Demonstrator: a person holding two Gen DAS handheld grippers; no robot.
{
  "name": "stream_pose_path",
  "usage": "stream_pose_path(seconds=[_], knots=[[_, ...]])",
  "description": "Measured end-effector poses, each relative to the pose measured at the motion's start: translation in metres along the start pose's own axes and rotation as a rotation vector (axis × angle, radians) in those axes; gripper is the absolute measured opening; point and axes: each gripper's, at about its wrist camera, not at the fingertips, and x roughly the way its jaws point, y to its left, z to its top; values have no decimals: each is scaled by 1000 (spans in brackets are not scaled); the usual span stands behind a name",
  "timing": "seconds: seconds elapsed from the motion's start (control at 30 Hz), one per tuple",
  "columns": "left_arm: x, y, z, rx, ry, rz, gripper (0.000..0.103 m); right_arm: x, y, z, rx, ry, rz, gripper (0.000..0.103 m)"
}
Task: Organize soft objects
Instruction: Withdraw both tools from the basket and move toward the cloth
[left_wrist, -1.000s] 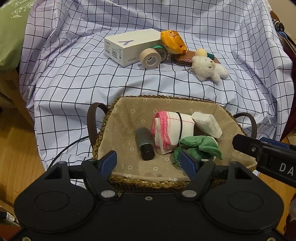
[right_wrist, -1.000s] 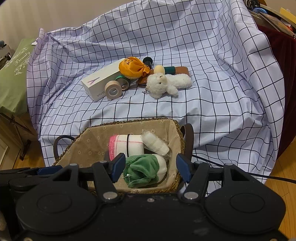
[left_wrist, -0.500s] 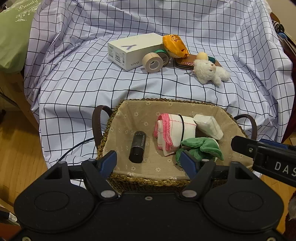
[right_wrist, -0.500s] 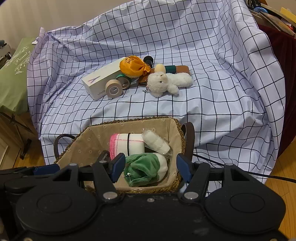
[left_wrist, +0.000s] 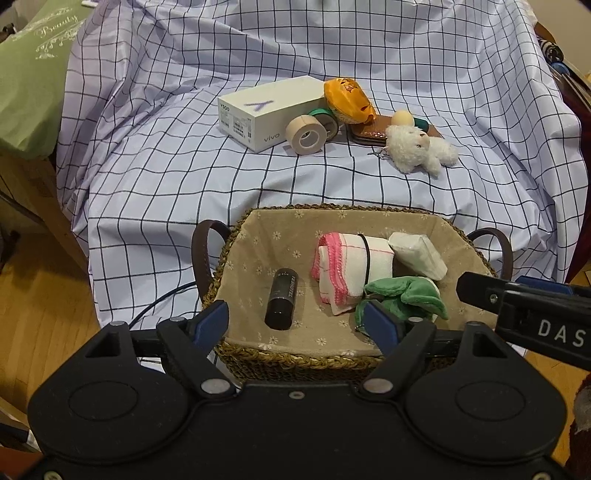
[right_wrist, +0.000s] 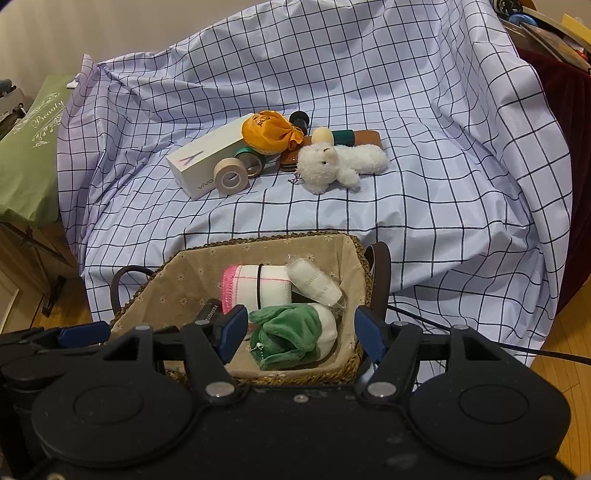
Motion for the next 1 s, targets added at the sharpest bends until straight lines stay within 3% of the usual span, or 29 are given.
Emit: stream_pose_path(seconds=[0.6,1.0], knots=[[-2,-4,22,62,-15,13,82,17,-12,23,51,31,-8,68],[22,0,52,61,12,6,83,45,-15,53,56,28,-29,74]])
